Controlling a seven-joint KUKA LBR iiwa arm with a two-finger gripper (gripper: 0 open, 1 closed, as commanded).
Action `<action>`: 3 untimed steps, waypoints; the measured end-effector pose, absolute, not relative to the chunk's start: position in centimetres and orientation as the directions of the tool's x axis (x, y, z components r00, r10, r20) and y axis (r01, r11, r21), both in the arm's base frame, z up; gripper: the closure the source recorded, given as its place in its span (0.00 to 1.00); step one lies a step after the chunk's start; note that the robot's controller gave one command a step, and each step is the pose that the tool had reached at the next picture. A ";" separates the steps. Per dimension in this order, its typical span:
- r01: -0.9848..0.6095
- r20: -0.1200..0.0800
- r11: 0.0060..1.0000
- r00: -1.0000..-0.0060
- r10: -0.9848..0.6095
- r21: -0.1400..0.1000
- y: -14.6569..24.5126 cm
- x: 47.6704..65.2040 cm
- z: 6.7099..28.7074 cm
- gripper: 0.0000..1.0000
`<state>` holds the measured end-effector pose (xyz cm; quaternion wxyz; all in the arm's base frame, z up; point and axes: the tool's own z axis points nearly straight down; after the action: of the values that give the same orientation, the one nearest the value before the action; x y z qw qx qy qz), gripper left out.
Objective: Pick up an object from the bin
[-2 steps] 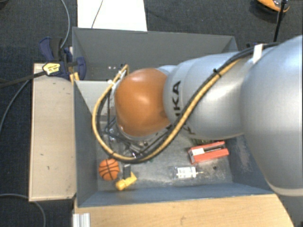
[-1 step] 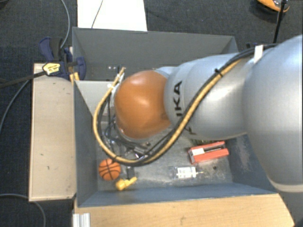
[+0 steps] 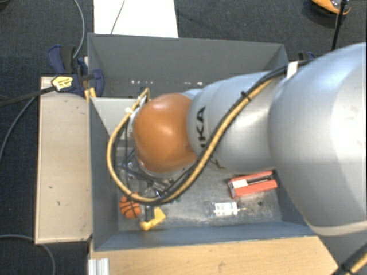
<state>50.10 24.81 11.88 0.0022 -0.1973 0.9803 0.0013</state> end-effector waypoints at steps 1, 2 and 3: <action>-0.430 -0.008 0.903 -0.903 -0.430 0.001 25.4 49.9 8.1 0.00; -0.412 0.004 0.911 -0.911 -0.412 -0.008 25.4 50.8 2.9 1.00; -0.420 -0.001 0.908 -0.908 -0.420 -0.007 25.3 50.8 2.9 1.00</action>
Offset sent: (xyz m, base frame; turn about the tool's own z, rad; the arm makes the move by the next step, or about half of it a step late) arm -0.0040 0.0071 -0.0355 -0.1580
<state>50.76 25.33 2.93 0.0012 -0.2148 0.9767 -0.0031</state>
